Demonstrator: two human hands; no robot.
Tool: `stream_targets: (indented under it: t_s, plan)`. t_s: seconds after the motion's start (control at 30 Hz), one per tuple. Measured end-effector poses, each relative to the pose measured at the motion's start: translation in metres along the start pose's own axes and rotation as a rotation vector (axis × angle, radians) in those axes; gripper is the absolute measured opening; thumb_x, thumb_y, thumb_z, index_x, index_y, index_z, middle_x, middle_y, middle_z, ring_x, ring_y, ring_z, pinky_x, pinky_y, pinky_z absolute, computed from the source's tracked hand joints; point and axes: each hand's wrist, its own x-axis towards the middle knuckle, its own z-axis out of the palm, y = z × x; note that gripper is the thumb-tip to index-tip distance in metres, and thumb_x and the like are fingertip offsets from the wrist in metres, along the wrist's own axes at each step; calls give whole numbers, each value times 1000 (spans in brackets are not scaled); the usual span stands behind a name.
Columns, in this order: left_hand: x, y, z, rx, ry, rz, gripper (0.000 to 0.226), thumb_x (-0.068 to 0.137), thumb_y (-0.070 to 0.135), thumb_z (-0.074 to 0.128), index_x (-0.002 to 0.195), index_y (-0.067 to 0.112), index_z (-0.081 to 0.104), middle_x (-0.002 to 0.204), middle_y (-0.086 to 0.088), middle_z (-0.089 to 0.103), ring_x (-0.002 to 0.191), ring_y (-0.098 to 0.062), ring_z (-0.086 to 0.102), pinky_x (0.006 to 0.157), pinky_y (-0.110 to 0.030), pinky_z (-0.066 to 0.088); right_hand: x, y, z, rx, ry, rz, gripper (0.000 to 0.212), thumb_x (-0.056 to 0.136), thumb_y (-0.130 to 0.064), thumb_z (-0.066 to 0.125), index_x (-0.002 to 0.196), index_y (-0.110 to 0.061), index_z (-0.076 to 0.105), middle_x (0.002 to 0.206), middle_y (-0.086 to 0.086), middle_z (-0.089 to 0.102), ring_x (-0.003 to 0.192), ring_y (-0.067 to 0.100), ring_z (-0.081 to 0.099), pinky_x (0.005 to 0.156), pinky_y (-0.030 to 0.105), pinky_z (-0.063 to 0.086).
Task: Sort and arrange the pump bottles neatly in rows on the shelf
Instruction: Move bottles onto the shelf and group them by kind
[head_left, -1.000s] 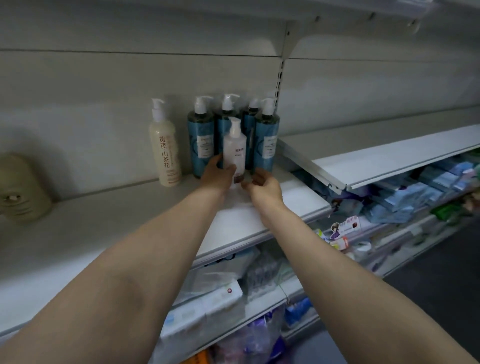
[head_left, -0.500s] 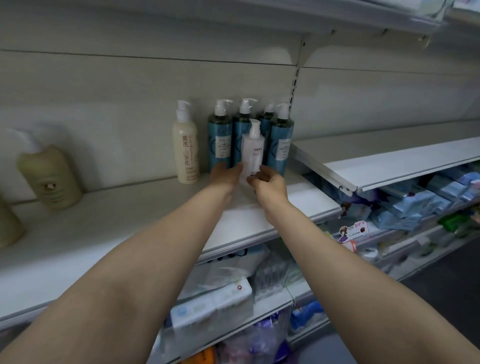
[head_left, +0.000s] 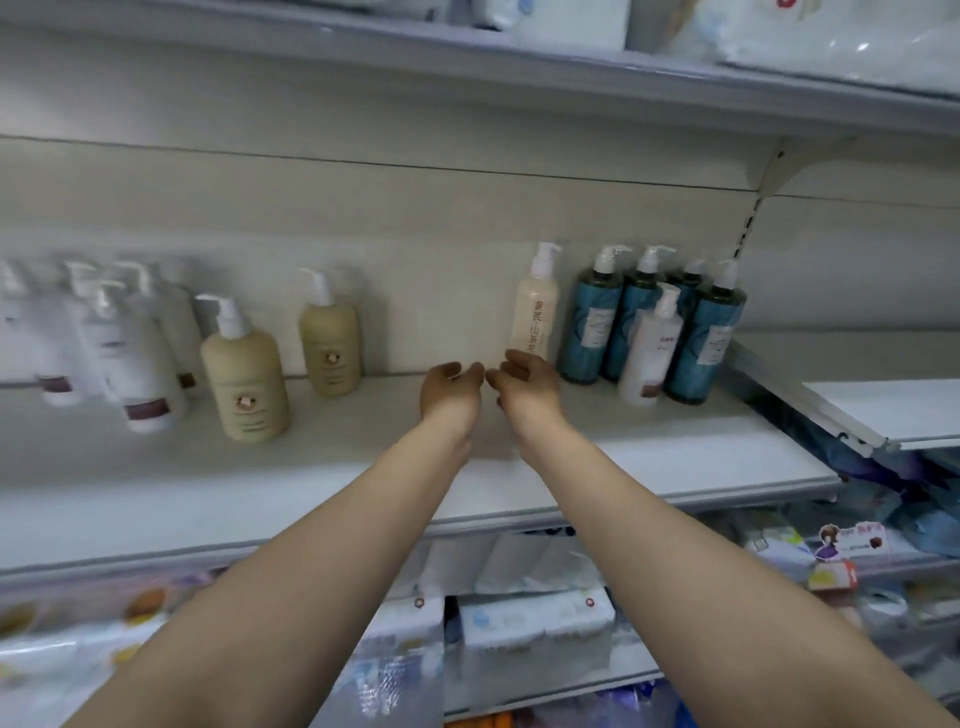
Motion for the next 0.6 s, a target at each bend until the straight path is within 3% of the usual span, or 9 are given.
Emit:
stream_targets:
  t_s: [0.17,0.4,0.5,0.6]
  plan:
    - [5,2,-65,-47,120,-23,15,97,22,57,110,13,60,98,-3,62,98,-25,59,100,-46,51,-18,-4,64,-10,-89,7,45,87,-14,71,131,-16,60,122,5,66,116,24,63,106,45,49]
    - [3,4,-156,-116,290,41,7,92,16,58,94,11,62,88,-9,65,85,-26,61,89,-48,54,-50,0,157,-57,-216,20,34,71,-25,71,104,-20,68,102,1,72,101,25,68,94,49,56]
    - [13,1,-196,-99,444,100,33,73,37,65,95,13,58,92,-12,69,86,-32,68,81,-52,59,-68,1,190,-47,-277,3,28,79,-17,72,107,-21,68,97,-1,71,100,25,68,94,49,56]
    - [23,4,-225,-37,491,90,54,69,41,69,118,29,49,115,-11,62,94,-34,67,83,-51,58,-77,1,212,-55,-290,17,37,81,-24,75,118,-23,66,105,-3,71,101,22,68,97,41,55]
